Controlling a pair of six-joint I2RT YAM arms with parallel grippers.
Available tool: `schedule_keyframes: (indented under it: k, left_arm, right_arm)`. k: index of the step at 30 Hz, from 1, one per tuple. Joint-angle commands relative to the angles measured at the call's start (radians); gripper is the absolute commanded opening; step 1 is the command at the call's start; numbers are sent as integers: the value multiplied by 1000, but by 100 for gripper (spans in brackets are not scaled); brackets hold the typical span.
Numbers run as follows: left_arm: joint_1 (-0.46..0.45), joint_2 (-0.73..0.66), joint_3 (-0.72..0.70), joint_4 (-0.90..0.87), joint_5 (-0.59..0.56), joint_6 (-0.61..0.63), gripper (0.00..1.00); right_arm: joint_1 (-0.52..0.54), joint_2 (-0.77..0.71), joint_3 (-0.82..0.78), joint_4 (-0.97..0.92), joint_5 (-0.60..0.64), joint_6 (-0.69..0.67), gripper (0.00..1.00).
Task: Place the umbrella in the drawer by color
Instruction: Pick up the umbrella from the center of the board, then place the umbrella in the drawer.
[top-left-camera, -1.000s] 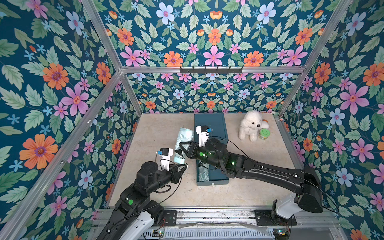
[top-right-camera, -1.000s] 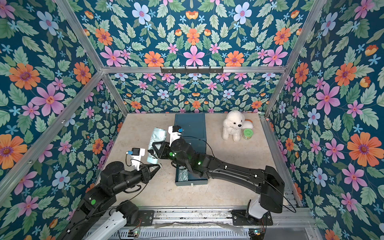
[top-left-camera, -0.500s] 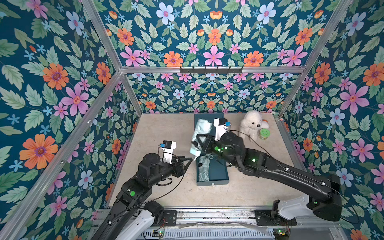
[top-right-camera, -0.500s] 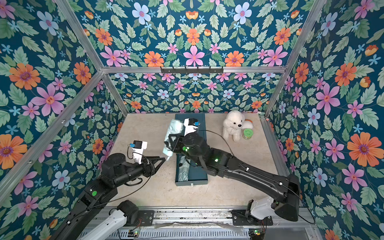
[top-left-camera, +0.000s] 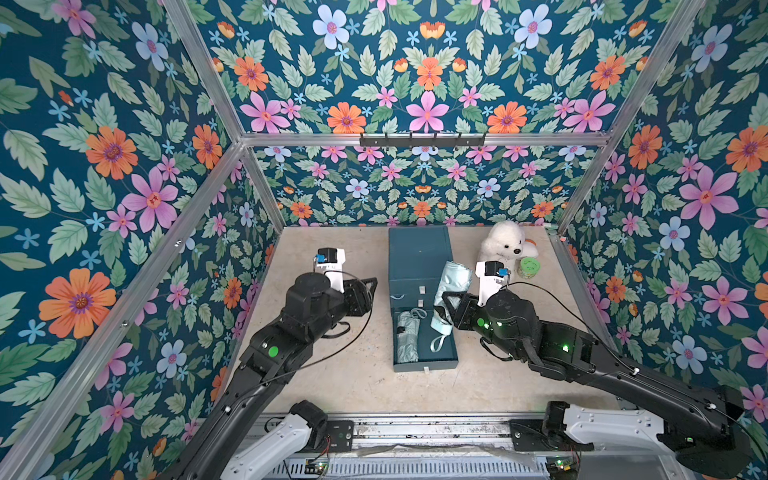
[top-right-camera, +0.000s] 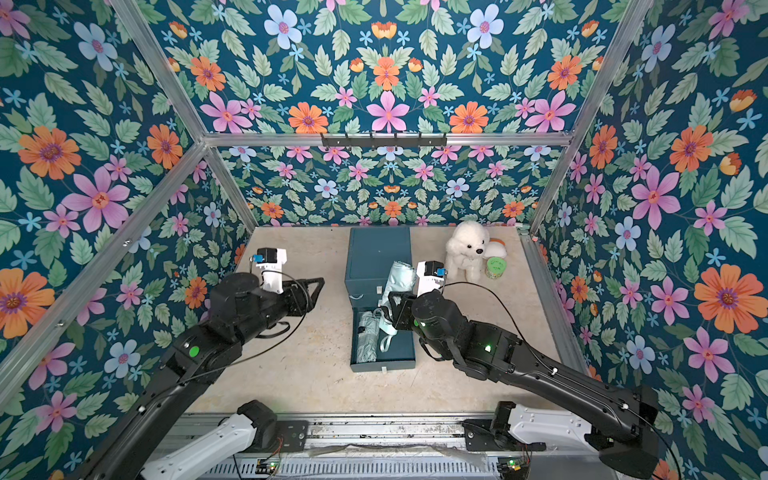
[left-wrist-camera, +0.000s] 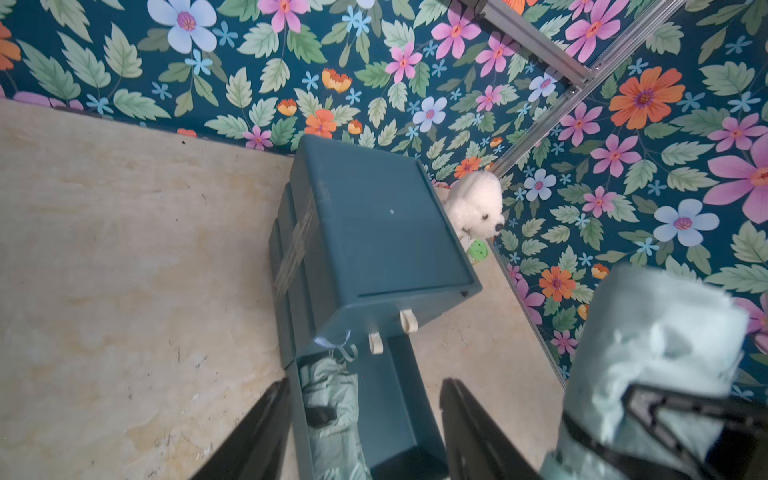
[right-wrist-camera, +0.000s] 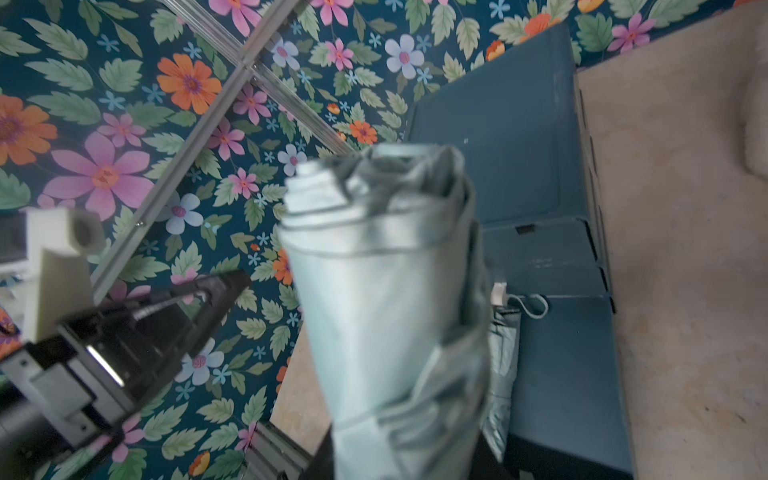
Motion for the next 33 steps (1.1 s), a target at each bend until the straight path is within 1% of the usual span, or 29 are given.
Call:
schedule_keyframes:
  k: [1,3,5,12,17,20,23,25,29,33]
  left_arm:
    - [2,105,105,-13,-57,42,61]
    - [3,176,183,-32,-72,63,59]
    - [4,232,231,-33,-93,70,57]
    - [4,389,242,46,-65,89,55]
    - [5,455,237,100,-55,117,55]
    - [4,466,194,126,-55,134,53]
    - [4,448,135,180,-46,141,56]
    - [5,445,121,197,-55,140,58]
    - [13,444,124,204,-41,137,59]
    - [17,422,77,251,-7,119,61]
  right_arm:
    - [1,-13,-3,14,-81,48,0]
    - [5,-17,3,-3,-126,50,0]
    - [11,-27,-9,-21,-139,66,0]
    - [12,-67,-60,-111,-157,111,0]
    - [11,-46,-88,-136,-205,145,0]
    - [12,-48,-118,-116,-247,174,0]
    - [-1,-77,-168,-59,-296,197,0]
    - [-8,-84,-199,-21,-324,207,0]
    - [-26,-53,-196,-28,-342,230,0]
    - [-26,-64,-219,3,-354,269,0]
